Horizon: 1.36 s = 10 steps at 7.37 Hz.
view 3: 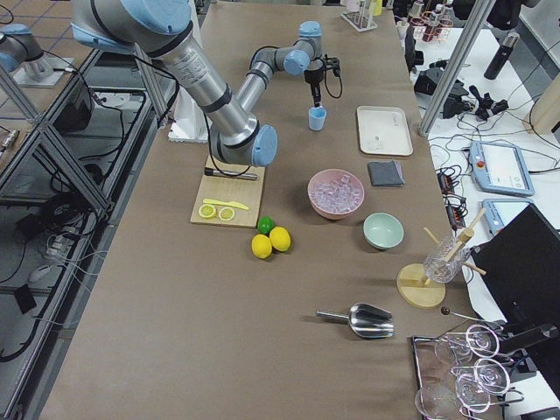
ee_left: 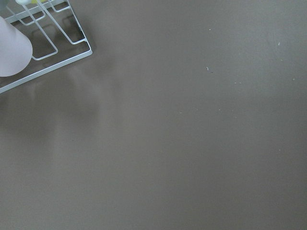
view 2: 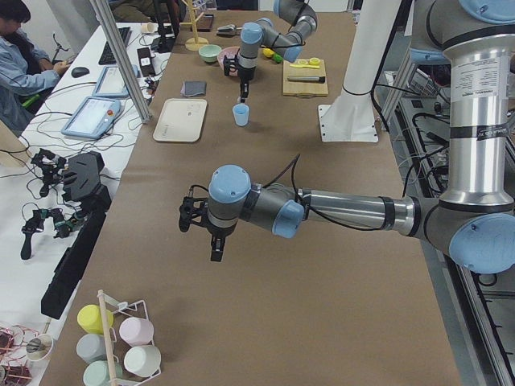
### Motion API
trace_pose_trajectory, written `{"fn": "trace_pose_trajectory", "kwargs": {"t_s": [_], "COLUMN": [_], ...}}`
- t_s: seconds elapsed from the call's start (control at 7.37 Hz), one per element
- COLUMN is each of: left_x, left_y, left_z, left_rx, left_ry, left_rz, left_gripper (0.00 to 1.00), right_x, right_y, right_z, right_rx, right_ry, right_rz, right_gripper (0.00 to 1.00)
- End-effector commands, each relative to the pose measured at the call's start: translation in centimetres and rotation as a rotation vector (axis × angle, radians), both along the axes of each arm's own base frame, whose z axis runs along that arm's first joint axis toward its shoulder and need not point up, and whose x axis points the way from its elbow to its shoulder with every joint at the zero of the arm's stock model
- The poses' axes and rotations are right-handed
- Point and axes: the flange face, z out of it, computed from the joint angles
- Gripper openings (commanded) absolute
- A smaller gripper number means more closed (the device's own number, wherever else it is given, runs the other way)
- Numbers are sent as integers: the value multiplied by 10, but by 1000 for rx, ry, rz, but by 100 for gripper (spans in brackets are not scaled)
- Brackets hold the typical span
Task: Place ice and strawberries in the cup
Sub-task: 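Open the right gripper to release the ice cube into the cup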
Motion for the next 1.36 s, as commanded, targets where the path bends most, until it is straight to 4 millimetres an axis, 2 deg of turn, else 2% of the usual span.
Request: {"fn": "trace_pose_trajectory", "kwargs": {"t_s": [0.0,0.14,0.27,0.41,0.54,0.68,0.81,0.95,1.09,1.22], "left_x": [0,0,0,0,0,0,0,0,0,0], "left_y": [0,-1,-2,-2,-1,0,0,0,-1,-2], "left_z": [-1,0,-1,-1,0,-3,-3,-2,-3,-4], "left_rx": [1,-2,1,1,-2,2,2,-1,2,4], "left_ry": [0,1,2,2,2,3,3,3,1,2], "left_rz": [-2,1,-1,-1,-1,-3,-3,-3,-4,-5], "left_gripper": [98,98,98,98,98,98,98,98,98,98], "right_x": [-13,-15,-18,-19,-19,-15,-13,-4,24,56], "right_y": [6,8,11,11,12,12,10,1,-22,-46], "right_z": [6,10,16,16,15,10,8,6,-1,1], "right_rx": [12,13,11,15,16,21,23,27,26,-1], "right_ry": [-7,-2,8,7,5,-4,-6,-9,-25,-54], "right_rz": [-6,-7,-10,-8,-8,-7,-2,8,31,11], "right_gripper": [0,0,4,27,35,54,68,72,72,72]}}
